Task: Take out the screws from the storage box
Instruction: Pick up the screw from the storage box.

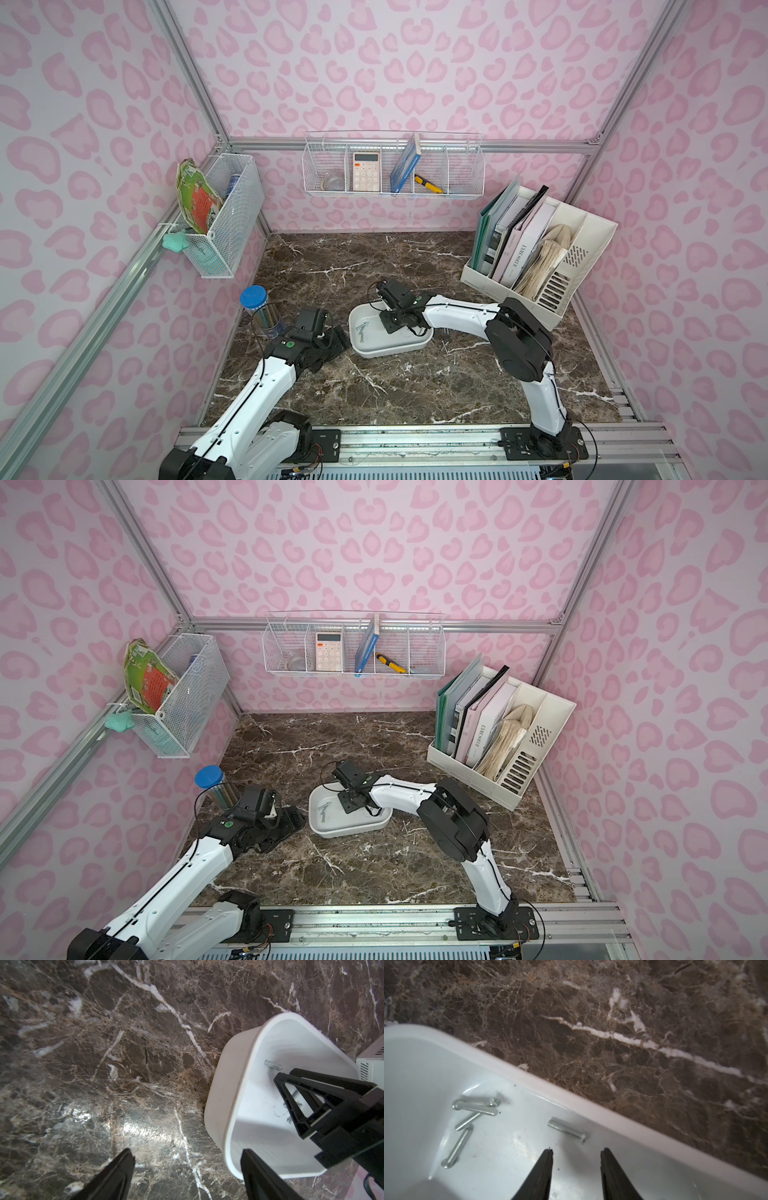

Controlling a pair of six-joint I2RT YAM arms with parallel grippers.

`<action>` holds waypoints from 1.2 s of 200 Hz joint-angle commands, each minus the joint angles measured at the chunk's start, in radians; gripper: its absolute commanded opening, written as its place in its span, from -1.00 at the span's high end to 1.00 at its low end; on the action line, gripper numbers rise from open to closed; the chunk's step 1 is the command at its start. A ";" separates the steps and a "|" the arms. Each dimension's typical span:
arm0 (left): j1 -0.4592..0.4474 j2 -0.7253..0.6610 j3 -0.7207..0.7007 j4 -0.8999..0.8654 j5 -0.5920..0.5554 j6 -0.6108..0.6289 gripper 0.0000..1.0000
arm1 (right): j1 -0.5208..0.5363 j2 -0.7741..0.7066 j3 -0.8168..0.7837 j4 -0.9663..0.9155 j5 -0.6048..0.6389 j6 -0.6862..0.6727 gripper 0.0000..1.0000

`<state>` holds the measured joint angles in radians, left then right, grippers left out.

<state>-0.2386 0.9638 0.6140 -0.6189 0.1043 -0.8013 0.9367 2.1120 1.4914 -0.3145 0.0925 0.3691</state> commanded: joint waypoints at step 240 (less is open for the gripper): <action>0.000 -0.040 -0.020 0.015 -0.066 -0.030 -0.72 | 0.057 0.033 -0.033 0.054 0.050 0.025 0.65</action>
<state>-0.2386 0.9287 0.5957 -0.6067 0.0380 -0.8307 0.9913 2.1544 1.4658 -0.1940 0.1627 0.3820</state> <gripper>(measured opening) 0.858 0.184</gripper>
